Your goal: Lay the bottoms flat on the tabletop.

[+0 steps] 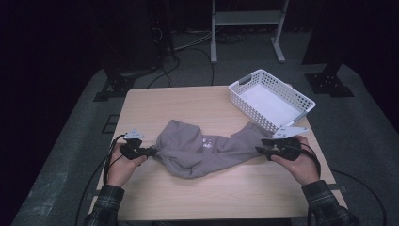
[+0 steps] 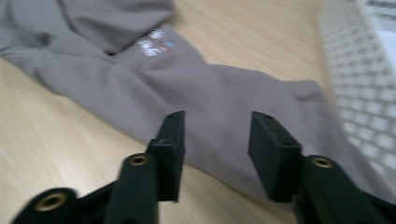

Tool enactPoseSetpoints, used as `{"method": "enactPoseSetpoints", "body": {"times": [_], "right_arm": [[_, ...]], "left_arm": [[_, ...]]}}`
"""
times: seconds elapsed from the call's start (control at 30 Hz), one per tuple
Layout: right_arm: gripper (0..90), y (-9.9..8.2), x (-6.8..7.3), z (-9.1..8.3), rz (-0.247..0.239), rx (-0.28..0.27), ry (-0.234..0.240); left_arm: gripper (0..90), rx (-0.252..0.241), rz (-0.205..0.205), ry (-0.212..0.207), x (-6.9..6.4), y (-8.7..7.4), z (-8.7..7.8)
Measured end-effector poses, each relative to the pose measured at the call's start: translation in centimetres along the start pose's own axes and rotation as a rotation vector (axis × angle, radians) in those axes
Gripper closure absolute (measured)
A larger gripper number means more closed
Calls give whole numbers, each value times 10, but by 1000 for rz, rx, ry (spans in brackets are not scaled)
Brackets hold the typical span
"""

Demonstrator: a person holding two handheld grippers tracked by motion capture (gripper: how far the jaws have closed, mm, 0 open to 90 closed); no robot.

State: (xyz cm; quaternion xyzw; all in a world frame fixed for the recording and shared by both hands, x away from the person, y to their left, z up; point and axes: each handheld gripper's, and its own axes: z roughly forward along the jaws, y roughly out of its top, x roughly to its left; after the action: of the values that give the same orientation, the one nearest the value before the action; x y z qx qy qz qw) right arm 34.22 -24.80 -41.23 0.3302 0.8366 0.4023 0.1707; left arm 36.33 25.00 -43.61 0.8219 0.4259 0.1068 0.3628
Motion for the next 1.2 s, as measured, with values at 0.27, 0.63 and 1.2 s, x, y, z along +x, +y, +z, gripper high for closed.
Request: {"method": "enactPoseSetpoints", "body": {"times": [0.27,0.63,1.2], "right_arm": [[494,2,11,49,-61,113,66],[817,-5,14,76,-75,224,55],[745,6,51,65,-110,165,195]], "left_arm": [[863,55,28,-32,-11,0,14],[866,129,54,-50,-25,6,43],[795,75,102,-29,-36,36,55]]}}
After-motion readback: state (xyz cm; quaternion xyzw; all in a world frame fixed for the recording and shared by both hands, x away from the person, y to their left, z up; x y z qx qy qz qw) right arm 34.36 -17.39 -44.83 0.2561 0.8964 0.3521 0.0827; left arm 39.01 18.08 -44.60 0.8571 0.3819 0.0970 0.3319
